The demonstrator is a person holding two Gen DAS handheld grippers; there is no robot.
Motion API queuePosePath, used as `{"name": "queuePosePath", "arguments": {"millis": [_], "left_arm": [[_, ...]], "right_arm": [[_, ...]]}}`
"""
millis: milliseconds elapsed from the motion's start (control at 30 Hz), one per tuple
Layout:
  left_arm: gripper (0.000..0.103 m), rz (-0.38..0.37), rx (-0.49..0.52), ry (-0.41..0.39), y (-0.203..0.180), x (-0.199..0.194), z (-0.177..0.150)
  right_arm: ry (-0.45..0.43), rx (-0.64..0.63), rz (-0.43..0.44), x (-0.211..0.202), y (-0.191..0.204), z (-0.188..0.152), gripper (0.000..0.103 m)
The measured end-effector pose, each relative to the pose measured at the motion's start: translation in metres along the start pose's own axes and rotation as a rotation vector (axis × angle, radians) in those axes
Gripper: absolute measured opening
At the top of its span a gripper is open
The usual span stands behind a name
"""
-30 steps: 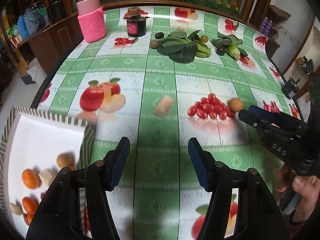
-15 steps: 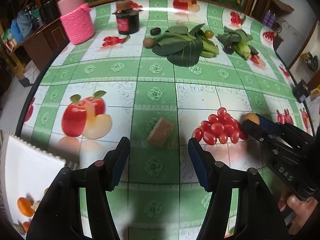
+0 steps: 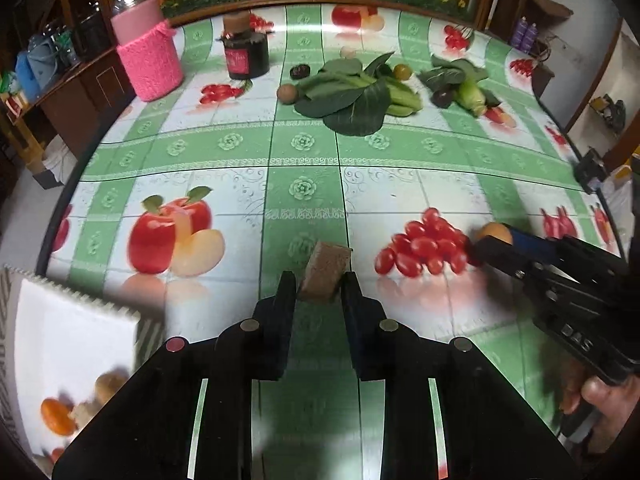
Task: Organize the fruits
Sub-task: 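Grasp a brown round fruit with the right tool while the left grasps a beige cube, then carry the brown fruit and beige cube into the tray and open both tools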
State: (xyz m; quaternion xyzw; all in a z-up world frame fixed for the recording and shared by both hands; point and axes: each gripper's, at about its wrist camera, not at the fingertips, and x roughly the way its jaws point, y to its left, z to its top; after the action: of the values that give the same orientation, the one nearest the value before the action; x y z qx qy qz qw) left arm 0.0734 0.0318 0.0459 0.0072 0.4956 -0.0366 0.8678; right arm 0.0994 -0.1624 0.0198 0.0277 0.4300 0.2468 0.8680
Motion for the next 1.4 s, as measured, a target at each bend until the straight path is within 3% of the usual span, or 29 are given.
{"name": "queuePosePath", "arguments": {"millis": [333,567,1000,1400], "left_arm": [[0.023,-0.010,-0.060,-0.057,0.032,-0.064,-0.055],[0.023,0.074,-0.132,-0.103,0.068,-0.092,-0.098],[0.023,0.172,-0.217,-0.165,0.119,-0.125,-0.148],[0.023,0.238,-0.271,-0.174,0.152,-0.139,-0.179]], "right_arm": [[-0.043,-0.035,0.080,-0.035,0.050,-0.020,0.026],[-0.031,-0.090,0.135,-0.034,0.102,-0.040,0.026],[0.005,-0.204,0.215,-0.021,0.187,-0.058,0.026],[0.024,-0.285,0.263,-0.013,0.236,-0.059,0.026]]}}
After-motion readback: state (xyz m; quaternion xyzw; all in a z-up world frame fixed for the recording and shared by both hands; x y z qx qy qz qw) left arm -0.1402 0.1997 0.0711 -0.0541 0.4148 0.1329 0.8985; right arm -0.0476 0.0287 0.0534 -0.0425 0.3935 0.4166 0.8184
